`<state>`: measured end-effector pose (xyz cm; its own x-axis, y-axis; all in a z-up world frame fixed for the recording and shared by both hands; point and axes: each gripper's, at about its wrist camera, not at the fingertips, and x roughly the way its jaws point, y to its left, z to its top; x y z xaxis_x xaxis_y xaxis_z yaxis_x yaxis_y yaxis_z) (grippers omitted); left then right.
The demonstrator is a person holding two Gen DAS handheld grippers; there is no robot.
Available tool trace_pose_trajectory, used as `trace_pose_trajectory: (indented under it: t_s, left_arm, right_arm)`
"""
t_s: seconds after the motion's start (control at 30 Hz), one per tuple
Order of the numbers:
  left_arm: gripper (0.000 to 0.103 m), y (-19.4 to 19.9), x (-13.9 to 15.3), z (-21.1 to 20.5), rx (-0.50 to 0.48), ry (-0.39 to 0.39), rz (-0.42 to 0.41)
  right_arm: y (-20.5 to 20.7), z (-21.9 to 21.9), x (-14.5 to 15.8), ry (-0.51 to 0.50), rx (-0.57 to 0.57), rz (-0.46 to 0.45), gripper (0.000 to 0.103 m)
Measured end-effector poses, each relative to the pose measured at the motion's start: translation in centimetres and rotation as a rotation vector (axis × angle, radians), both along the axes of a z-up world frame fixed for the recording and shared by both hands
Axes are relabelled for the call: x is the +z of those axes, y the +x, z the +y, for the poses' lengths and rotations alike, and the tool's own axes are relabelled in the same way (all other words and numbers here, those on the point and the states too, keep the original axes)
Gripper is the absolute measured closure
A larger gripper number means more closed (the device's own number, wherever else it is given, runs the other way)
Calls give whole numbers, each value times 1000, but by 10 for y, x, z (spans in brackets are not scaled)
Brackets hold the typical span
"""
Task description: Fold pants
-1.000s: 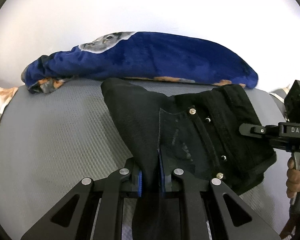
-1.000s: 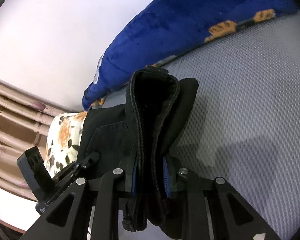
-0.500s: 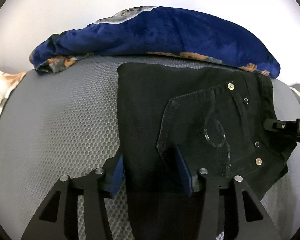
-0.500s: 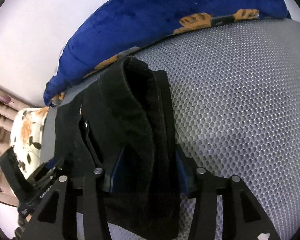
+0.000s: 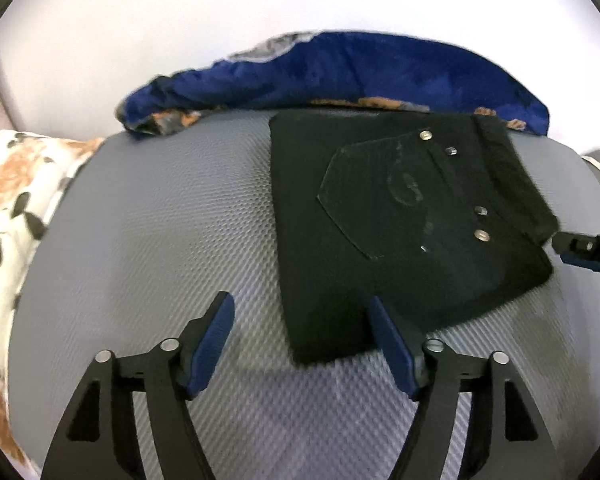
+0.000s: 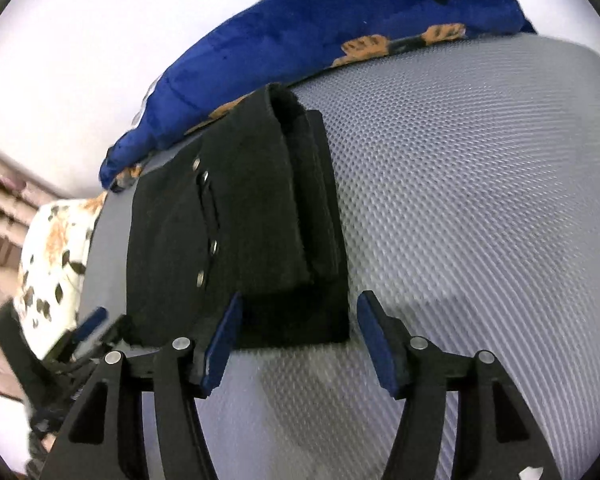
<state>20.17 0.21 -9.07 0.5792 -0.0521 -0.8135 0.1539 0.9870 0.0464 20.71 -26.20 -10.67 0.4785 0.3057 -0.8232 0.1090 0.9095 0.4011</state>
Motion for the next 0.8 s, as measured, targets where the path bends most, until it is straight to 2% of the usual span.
trace_pose_trajectory:
  t_s: [0.13, 0.27, 0.33, 0.47, 0.8]
  left_arm:
    - [28, -32, 19, -2, 13, -2, -35]
    - [27, -56, 33, -7, 29, -12, -62]
    - [27, -70, 39, -9, 38, -18, -78]
    - [27, -92, 52, -11, 50, -28, -114]
    - [25, -127, 68, -15, 71, 7, -192]
  right_arm:
    - [-32, 19, 17, -112, 41, -62, 43]
    - [-62, 41, 35, -216, 73, -140, 29]
    - [-74, 50, 43, -255, 91, -171, 25]
    - [-93, 59, 57, -280, 96, -226, 16]
    - [-120, 79, 67, -307, 118, -289, 11]
